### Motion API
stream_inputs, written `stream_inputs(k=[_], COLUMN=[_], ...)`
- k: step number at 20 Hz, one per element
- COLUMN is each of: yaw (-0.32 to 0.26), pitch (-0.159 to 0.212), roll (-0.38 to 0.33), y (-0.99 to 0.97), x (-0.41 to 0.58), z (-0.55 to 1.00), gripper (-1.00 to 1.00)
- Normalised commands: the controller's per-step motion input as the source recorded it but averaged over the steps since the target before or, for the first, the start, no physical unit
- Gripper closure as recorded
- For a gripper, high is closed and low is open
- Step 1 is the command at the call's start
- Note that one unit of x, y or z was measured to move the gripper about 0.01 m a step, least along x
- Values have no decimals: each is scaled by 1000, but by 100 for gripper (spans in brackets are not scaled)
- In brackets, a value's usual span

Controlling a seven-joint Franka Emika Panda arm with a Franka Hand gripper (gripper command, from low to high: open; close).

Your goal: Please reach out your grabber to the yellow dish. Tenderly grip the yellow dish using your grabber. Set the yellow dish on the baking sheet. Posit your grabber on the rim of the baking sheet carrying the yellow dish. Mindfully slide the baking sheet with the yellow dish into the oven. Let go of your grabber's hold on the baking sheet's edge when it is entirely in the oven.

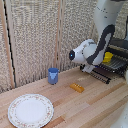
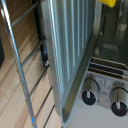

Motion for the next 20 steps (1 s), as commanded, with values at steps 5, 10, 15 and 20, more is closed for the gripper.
stream_inputs(k=[5, 10, 15, 20], yaw=[-39, -38, 2, 18], pitch=[123, 30, -10, -15], roll=[2, 0, 93, 164], y=[-296, -181, -302, -243], x=[50, -10, -14, 3], z=[-25, 0, 218, 486], gripper=[100, 100, 100, 100])
